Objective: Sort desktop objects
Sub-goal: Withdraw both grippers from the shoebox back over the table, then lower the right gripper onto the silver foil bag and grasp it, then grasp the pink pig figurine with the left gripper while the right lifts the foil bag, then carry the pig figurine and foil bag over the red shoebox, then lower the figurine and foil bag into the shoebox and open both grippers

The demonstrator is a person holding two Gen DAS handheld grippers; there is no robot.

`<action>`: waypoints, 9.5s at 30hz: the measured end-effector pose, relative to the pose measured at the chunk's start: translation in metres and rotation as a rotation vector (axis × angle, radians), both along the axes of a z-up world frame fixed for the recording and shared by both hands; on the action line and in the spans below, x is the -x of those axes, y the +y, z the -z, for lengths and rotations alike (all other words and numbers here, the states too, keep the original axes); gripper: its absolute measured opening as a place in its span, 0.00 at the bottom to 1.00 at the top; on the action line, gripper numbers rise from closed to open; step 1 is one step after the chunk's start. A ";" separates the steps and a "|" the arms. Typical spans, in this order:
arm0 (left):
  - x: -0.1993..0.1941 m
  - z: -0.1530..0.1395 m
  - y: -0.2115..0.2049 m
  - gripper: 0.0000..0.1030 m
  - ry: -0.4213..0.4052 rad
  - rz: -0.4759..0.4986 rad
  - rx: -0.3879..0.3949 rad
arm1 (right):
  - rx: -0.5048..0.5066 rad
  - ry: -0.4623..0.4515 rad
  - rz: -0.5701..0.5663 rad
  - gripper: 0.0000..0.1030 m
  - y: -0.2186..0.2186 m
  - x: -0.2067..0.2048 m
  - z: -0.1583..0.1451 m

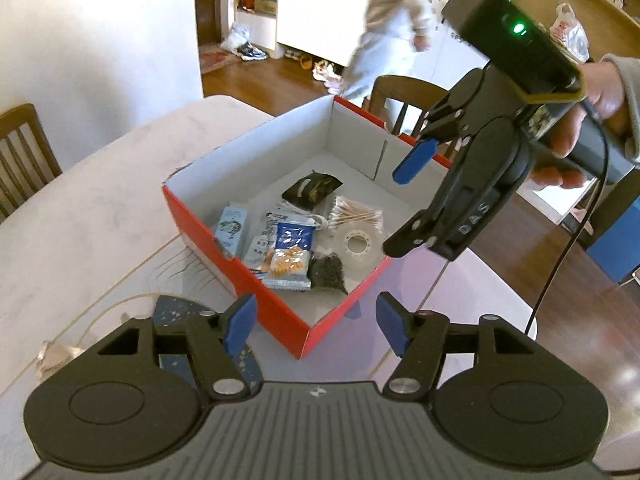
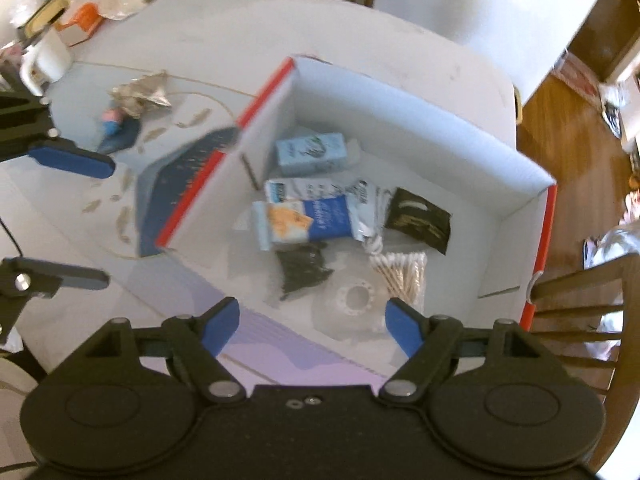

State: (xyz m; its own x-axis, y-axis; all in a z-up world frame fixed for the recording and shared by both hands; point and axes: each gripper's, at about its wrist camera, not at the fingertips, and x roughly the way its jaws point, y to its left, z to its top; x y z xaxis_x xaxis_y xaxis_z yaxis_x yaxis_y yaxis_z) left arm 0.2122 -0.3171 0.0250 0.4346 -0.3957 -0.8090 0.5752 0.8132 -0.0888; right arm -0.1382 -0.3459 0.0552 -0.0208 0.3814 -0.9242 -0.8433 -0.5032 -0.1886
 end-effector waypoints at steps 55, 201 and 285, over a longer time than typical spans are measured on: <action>0.106 0.052 0.293 0.82 0.055 -0.357 0.017 | -0.100 0.065 -0.128 0.81 -0.016 0.259 0.050; 0.042 0.009 0.153 0.35 0.001 -0.253 0.074 | -0.073 0.160 0.191 0.34 -0.065 0.175 0.028; -0.177 0.095 -0.094 0.35 0.103 0.016 -0.137 | -0.014 0.080 0.463 0.34 -0.008 -0.049 0.057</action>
